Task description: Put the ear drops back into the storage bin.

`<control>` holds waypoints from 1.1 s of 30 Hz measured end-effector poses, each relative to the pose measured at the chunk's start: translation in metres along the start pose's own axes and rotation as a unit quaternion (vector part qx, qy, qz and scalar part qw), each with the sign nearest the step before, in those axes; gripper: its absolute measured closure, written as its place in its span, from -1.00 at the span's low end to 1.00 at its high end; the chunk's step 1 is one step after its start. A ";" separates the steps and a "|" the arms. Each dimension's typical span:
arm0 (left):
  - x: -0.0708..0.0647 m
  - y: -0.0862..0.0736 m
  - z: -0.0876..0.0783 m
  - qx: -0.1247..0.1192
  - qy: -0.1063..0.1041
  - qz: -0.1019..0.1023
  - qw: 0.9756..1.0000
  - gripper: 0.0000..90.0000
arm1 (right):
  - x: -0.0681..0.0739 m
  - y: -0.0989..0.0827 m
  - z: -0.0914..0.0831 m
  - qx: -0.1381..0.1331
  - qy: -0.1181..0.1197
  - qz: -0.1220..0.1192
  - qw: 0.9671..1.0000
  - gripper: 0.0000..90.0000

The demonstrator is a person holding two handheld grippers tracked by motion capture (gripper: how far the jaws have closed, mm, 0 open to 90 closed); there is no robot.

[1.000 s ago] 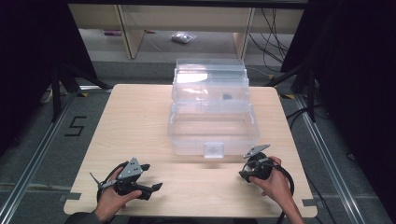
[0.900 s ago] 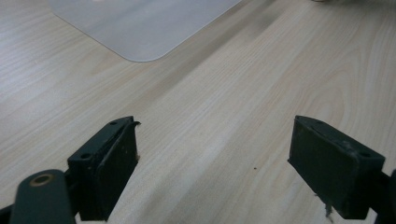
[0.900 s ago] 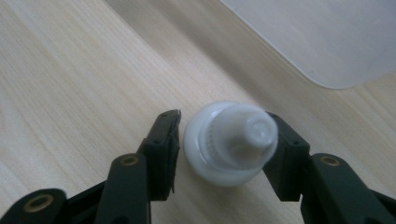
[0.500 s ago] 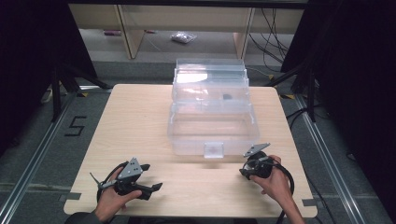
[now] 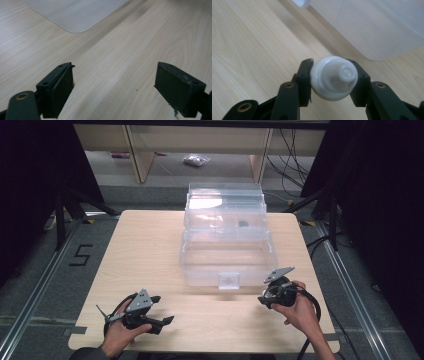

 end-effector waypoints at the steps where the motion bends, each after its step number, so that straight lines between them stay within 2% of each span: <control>1: 0.000 0.000 0.000 0.000 0.000 0.000 1.000 -0.67 | 0.000 0.002 -0.002 0.005 0.000 0.007 1.000 0.34; 7: 0.000 0.000 0.000 0.007 -0.004 0.001 1.000 -0.67 | -0.004 0.011 -0.017 -0.001 0.008 -0.014 1.000 0.33; 8: 0.000 0.000 0.000 0.005 -0.003 0.001 1.000 -0.67 | -0.003 0.013 -0.019 0.001 0.007 -0.010 1.000 0.33; 9: 0.000 0.000 0.000 0.001 -0.001 -0.001 1.000 -0.67 | -0.005 0.014 -0.021 0.000 0.010 -0.018 1.000 0.33; 10: 0.000 0.000 0.000 0.001 -0.001 -0.001 1.000 -0.67 | -0.005 0.017 -0.024 0.002 0.009 -0.008 1.000 0.34; 13: 0.000 0.000 0.000 0.002 -0.001 -0.001 1.000 -0.67 | -0.005 0.020 -0.028 0.001 0.007 -0.009 1.000 0.34; 15: 0.000 0.000 0.000 0.006 -0.003 0.001 1.000 -0.67 | -0.007 0.025 -0.034 -0.002 0.003 -0.025 1.000 0.34; 17: 0.000 0.000 0.000 0.006 -0.003 0.001 1.000 -0.67 | -0.008 0.027 -0.036 -0.002 0.002 -0.021 1.000 0.34; 20: 0.000 0.000 0.000 0.004 -0.002 0.000 1.000 -0.67 | -0.011 0.034 -0.043 0.001 0.000 -0.036 0.999 0.33; 23: 0.000 0.000 0.000 0.006 -0.003 0.001 1.000 -0.67 | -0.012 0.038 -0.046 0.005 0.001 -0.035 0.999 0.34; 26: 0.000 0.000 0.000 0.006 -0.003 0.001 1.000 -0.67 | -0.018 0.047 -0.051 0.006 -0.002 -0.045 0.999 0.34; 28: 0.000 0.000 0.000 0.005 -0.003 0.000 1.000 -0.67 | -0.021 0.051 -0.053 0.007 -0.008 -0.041 0.999 0.34; 31: 0.000 0.000 0.000 0.005 -0.003 0.000 1.000 -0.67 | -0.025 0.055 -0.055 0.007 -0.010 -0.047 0.999 0.34; 33: 0.001 0.000 0.000 0.006 -0.003 0.001 1.000 -0.67 | -0.028 0.059 -0.058 0.011 -0.010 -0.036 0.999 0.34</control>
Point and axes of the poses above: each handheld gripper's, and its own axes: z roughly forward along the jaws, y roughly out of its top, x roughly to its left, the point moved 2 cm from there along z, roughly forward along the jaws, and after that the axes turned 10 degrees about -z, right-handed, at the moved point
